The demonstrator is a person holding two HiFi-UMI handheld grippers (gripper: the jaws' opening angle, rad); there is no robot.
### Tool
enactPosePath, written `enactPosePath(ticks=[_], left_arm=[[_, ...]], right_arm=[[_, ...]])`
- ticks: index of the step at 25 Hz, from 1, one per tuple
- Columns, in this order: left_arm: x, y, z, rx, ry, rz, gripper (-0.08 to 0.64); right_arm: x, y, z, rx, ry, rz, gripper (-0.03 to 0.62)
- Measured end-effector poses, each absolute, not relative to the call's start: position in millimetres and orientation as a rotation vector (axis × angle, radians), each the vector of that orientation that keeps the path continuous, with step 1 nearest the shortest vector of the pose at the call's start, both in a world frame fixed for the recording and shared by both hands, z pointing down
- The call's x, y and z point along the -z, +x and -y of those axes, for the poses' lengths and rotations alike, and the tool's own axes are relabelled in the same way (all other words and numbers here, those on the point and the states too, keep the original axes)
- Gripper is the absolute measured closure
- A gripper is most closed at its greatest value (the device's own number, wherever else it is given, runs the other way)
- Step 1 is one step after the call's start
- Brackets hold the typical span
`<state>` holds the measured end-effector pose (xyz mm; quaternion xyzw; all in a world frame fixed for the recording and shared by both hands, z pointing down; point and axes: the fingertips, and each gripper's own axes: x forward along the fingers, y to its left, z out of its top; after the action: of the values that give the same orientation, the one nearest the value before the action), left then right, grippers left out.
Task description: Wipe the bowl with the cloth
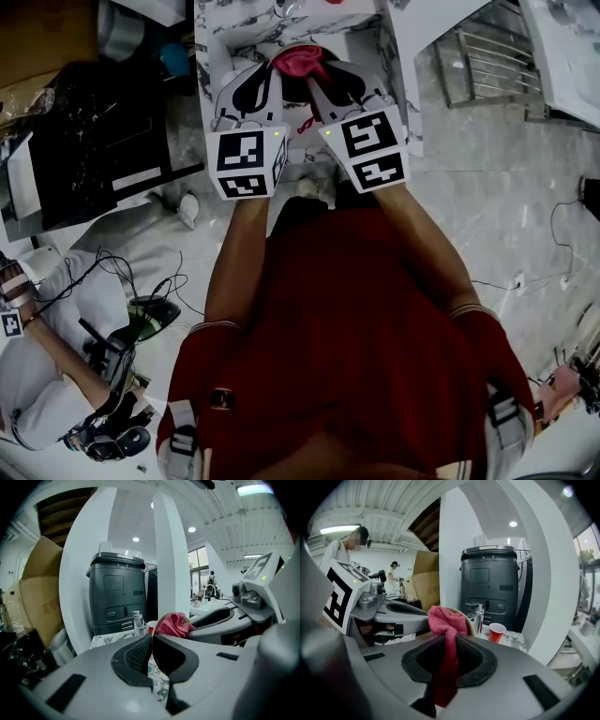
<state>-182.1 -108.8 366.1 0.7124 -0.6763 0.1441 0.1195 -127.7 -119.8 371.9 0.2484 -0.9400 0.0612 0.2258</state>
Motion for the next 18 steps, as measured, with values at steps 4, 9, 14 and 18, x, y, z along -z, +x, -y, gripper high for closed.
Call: enactPosePath(ticks=[4,9,14,18], left_arm=[[-369,-185,110,-0.419,2.072,1.982,0.54],[-377,-189,111,-0.457,2.058,1.96,0.54],[-378,-192,109,-0.48,2.065,1.934,0.54],[-376,-194,107,-0.5,2.079,1.932,0.54]], right_arm=[[-372,-128,117,0.011,0.677,2.528,0.526],[-372,-130,109,0.326,0.611,2.415,0.526],[-377,-132,105,0.715,0.496,2.222,0.526],[-383,-133,103,0.846,0.388,2.099,0.526]])
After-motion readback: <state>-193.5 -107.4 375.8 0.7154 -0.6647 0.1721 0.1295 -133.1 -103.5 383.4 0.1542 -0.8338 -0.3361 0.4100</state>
